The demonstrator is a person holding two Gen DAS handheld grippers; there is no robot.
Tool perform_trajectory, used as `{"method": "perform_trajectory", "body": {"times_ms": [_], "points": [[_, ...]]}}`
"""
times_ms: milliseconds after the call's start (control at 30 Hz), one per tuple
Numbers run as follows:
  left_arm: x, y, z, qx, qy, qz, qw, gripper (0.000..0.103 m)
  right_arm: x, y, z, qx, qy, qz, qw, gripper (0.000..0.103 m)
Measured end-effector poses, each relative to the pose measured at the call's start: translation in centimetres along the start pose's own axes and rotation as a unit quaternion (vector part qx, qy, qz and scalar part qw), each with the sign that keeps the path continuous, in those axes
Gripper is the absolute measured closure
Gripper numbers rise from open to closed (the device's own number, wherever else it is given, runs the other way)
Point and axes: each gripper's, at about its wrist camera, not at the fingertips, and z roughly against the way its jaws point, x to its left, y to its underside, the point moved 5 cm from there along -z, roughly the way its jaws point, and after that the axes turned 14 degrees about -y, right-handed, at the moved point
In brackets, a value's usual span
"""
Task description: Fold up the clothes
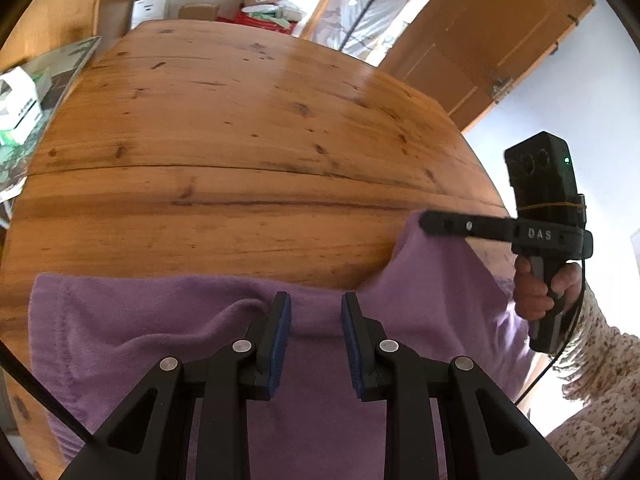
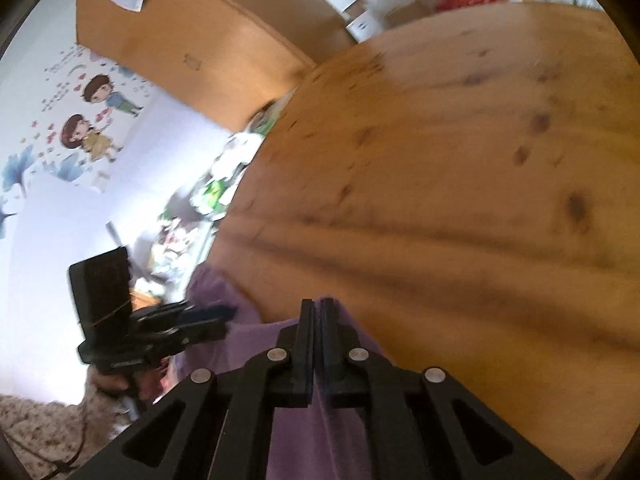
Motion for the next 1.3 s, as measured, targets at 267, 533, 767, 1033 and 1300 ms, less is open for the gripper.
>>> {"method": "perform_trajectory", "body": {"times_ms": [267, 533, 767, 1033, 1300], "points": [[3.4, 0.7, 0.2, -0.004, -0.034, 0.042, 0.9985, 0.076, -1.7, -0.3, -1.0, 0.025, 0.023, 0.014, 0.999, 0.1], [5.3, 2.1, 1.1, -0.013, -0.041, 0.072, 0.9965, 0.076, -2.7, -0.9, 1.4, 0.009, 0.077, 0.021, 0.997, 0.096], [5.9, 2.3, 1.7, -0.011, -0.062, 0.068, 0.9957, 0.076, -1.6, 1.1, 5.5, 0.003, 0.088, 0.057, 0.995, 0.096], [3.8, 1.1, 3.9, -0.055, -0.049, 0.047, 0.9962, 0.076, -1.0, 4.9, 7.4, 0.034, 0.113, 0.092, 0.989, 0.093], [-1.4, 0.4, 1.6, -0.044, 0.003, 0.007, 0.999, 0.076, -0.6, 8.5, 8.6, 0.066, 0.132, 0.122, 0.981, 0.087]]}}
